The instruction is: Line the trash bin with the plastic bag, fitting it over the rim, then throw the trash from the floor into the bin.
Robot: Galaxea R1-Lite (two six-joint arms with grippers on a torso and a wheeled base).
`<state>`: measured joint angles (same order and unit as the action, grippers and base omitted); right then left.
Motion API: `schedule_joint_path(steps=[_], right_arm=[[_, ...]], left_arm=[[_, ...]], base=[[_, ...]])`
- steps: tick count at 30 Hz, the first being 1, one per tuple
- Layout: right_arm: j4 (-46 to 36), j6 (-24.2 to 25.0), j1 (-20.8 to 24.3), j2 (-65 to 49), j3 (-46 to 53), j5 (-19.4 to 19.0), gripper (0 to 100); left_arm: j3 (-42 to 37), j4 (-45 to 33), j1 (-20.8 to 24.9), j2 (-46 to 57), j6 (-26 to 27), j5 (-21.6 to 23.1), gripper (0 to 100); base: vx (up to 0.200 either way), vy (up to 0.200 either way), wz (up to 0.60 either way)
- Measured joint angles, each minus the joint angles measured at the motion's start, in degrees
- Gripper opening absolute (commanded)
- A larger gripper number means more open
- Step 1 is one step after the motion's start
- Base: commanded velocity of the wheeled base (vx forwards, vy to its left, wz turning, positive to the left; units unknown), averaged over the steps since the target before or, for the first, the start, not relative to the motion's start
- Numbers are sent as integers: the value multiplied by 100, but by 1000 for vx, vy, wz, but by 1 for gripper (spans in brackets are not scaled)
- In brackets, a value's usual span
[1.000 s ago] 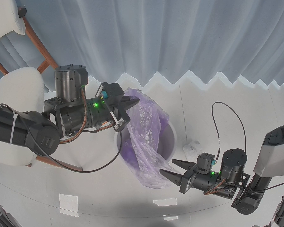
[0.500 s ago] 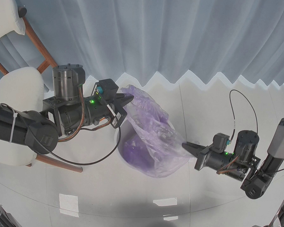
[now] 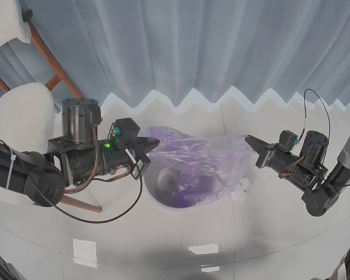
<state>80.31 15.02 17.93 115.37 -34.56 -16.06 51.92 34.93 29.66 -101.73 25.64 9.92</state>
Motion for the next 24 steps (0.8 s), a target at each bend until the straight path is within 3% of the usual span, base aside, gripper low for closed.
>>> schedule_joint_path(steps=[9, 17, 24], right_arm=[[770, -24, 395, 561, 174, 5, 0], [859, 9, 974, 1169, 240, 38, 0], [864, 112, 780, 1228, 111, 43, 0]], left_arm=[[-291, 306, 35, -255, -49, -429, 0], [-234, 712, 51, -725, -363, -700, 0], [-273, 730, 346, -830, -875, -992, 0]], base=[[0, 0, 0], [0, 0, 0], [0, 0, 0]])
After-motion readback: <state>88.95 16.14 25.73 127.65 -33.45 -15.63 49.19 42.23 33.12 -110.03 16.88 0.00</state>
